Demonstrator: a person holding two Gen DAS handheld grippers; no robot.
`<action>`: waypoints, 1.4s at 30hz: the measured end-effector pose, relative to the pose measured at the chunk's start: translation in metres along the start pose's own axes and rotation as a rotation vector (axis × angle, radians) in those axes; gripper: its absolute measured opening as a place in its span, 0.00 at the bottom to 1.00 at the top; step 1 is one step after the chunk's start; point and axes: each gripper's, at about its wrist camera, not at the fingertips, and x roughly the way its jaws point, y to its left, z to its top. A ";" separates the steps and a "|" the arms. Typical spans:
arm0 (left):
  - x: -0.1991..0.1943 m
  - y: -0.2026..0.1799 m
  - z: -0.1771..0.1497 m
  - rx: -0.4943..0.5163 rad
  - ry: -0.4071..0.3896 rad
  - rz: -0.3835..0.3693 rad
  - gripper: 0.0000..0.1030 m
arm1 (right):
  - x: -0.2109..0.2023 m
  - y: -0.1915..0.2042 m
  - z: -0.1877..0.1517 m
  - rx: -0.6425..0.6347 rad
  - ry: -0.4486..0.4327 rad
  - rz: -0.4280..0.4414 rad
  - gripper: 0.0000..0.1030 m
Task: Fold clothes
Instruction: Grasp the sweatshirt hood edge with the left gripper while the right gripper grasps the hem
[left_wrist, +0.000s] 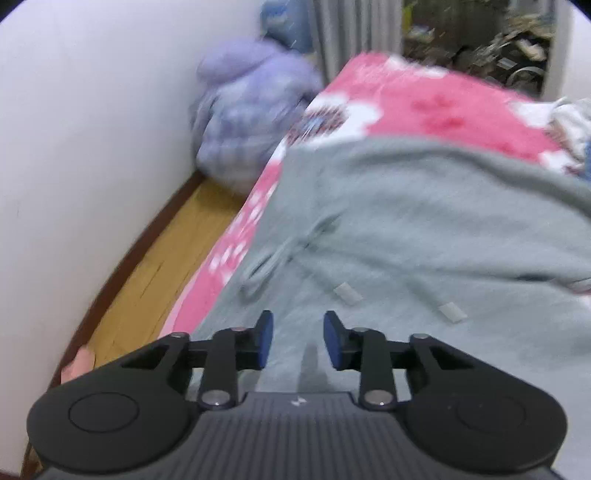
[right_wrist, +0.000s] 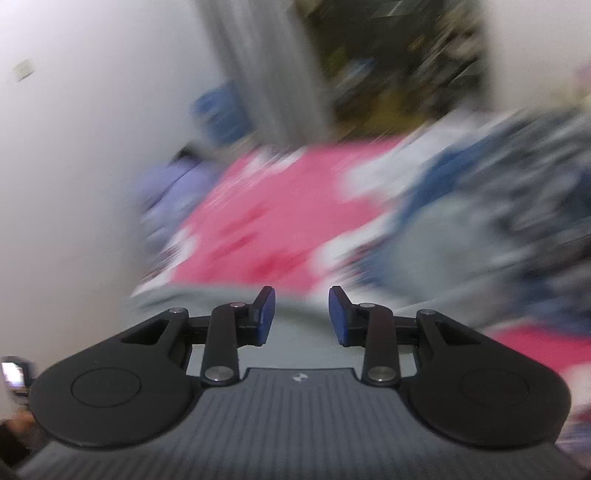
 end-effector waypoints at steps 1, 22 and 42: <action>-0.003 -0.017 0.002 0.023 -0.008 -0.025 0.35 | -0.033 -0.014 0.004 -0.009 -0.043 -0.056 0.31; 0.007 -0.401 0.008 0.696 -0.004 -0.364 0.47 | 0.121 -0.157 -0.150 0.691 0.155 -0.079 0.51; 0.040 -0.496 0.012 0.837 0.027 -0.123 0.05 | 0.166 -0.164 -0.151 0.695 0.211 -0.070 0.16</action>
